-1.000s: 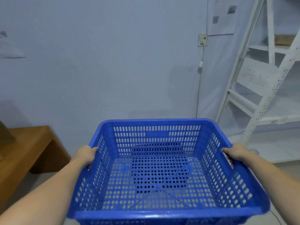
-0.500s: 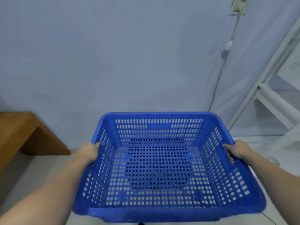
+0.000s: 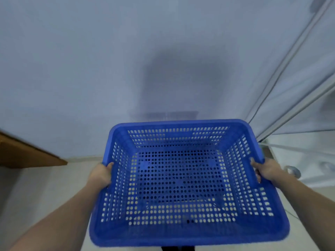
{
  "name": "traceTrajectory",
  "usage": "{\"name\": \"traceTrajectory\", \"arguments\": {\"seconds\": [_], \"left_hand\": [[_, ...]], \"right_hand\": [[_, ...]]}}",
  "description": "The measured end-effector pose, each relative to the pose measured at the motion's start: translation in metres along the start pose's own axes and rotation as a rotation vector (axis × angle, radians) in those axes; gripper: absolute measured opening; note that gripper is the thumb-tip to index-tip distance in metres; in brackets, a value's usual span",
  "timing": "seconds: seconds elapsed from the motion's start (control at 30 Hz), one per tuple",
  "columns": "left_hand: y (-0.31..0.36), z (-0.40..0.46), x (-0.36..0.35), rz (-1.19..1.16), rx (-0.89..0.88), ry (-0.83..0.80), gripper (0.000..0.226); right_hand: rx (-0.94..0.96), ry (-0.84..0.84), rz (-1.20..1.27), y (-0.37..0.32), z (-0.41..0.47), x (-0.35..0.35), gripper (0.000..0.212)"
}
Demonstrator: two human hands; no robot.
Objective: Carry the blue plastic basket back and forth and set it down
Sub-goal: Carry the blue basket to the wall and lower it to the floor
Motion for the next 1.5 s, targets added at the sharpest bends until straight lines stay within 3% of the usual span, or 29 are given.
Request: {"name": "traceTrajectory", "arguments": {"seconds": [0.23,0.43,0.63,1.5], "left_hand": [[-0.024,0.082,-0.116,-0.026,0.113,-0.069,0.051],[-0.003,0.094,-0.153,-0.002,0.189,-0.105,0.032],[0.012,0.106,-0.184,0.044,0.190,-0.120,0.033],[0.039,0.129,-0.208,-0.077,0.065,0.043,0.028]], "right_hand": [[-0.135,0.016,-0.026,0.013,0.071,-0.082,0.027],[-0.099,0.033,-0.118,0.016,0.123,-0.136,0.031],[-0.109,0.051,-0.103,0.020,0.148,-0.167,0.030],[-0.030,0.166,-0.061,-0.002,0.183,-0.183,0.032]]}}
Point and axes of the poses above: each hand's wrist, its own z-axis towards the middle knuckle, its own x-axis out of the back of the hand, y = z × x, the point moved 6 cm from there along z, towards the middle knuckle, and after that the axes turned 15 degrees about y, right-handed, at the moved point
